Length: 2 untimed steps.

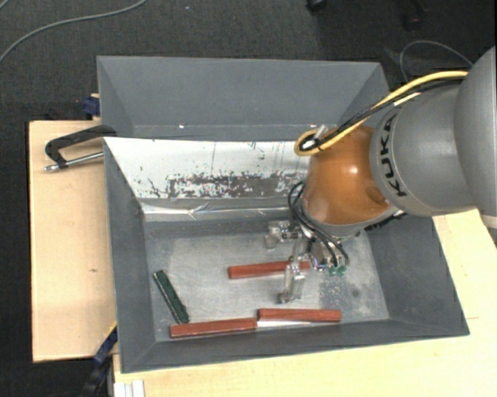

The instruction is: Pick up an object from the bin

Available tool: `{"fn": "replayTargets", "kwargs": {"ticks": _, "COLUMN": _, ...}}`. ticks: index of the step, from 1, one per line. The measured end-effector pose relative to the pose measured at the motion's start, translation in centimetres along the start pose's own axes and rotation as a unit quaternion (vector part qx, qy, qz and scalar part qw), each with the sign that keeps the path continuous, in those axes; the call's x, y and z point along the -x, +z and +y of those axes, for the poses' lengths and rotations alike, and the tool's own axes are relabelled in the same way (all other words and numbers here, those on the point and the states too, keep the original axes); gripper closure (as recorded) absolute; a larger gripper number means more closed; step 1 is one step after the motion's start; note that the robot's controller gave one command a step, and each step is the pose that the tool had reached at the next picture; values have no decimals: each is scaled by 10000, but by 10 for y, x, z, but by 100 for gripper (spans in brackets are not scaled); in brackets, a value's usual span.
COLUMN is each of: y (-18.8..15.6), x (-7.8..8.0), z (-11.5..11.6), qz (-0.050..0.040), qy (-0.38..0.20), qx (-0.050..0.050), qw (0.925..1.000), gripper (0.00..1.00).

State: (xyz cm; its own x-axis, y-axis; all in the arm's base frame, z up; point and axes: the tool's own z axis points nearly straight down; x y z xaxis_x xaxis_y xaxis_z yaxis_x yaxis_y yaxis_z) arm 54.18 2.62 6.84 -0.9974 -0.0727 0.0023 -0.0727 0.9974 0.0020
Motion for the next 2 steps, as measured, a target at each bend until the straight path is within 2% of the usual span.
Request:
{"fn": "replayTargets", "kwargs": {"ticks": 1, "y": -2, "x": 0, "z": -1, "qz": -9, "qy": 11, "qx": -3, "qw": 10000, "gripper": 100}}
{"fn": "replayTargets", "kwargs": {"ticks": 2, "y": -140, "x": 7, "z": 7, "qz": -88, "qy": -726, "qx": -12, "qw": 9973, "gripper": 100}}
